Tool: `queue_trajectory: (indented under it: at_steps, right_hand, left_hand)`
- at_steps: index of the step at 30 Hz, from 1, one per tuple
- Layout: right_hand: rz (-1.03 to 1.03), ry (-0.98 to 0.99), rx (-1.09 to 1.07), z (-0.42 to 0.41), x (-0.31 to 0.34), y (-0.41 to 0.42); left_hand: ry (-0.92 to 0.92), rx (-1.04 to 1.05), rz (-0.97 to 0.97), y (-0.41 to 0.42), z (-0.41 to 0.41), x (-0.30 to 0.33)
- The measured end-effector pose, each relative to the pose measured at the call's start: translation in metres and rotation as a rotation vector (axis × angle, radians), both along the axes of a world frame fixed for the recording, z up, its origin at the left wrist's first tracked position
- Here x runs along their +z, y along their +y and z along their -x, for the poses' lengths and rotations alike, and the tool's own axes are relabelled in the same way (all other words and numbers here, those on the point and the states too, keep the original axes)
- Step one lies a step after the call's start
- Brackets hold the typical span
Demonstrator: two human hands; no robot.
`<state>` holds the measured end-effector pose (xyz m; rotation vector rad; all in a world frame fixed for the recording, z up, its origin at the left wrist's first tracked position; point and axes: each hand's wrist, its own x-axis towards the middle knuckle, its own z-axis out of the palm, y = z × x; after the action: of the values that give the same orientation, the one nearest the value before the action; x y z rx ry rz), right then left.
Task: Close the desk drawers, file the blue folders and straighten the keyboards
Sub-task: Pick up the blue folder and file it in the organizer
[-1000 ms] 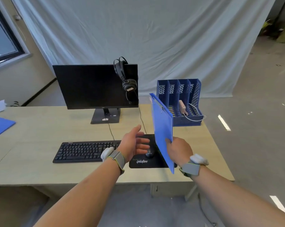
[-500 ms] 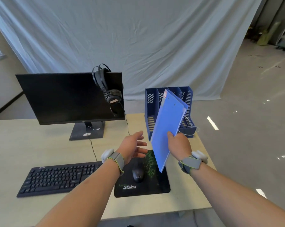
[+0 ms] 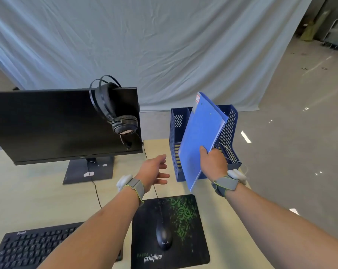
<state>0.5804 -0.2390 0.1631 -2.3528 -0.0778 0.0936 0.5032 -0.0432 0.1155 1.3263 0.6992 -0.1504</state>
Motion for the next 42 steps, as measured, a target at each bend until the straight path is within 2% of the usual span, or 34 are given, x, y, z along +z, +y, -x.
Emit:
queue_trajectory:
  at_steps: [8,15,18,29,42]
  right_hand:
    - [0.044,-0.015,-0.003,-0.05,-0.017,0.014]
    - [-0.076,0.005,0.039,-0.083,-0.036,0.018]
    - [-0.059,0.022,0.047,-0.094,-0.047,0.02]
    - [-0.096,0.081,-0.001,-0.109,-0.092,0.041]
    - [-0.038,0.189,0.115,-0.103,-0.119,0.047]
  left_hand:
    - [0.052,0.032,0.008,-0.005,-0.032,-0.01]
    - [0.095,0.082,0.004,-0.017,-0.056,-0.018]
    - [0.123,0.081,-0.006,-0.022,-0.065,-0.023]
    - [0.242,0.044,-0.052,-0.032,-0.079,-0.047]
    - [0.257,0.081,-0.042,-0.021,-0.071,-0.063]
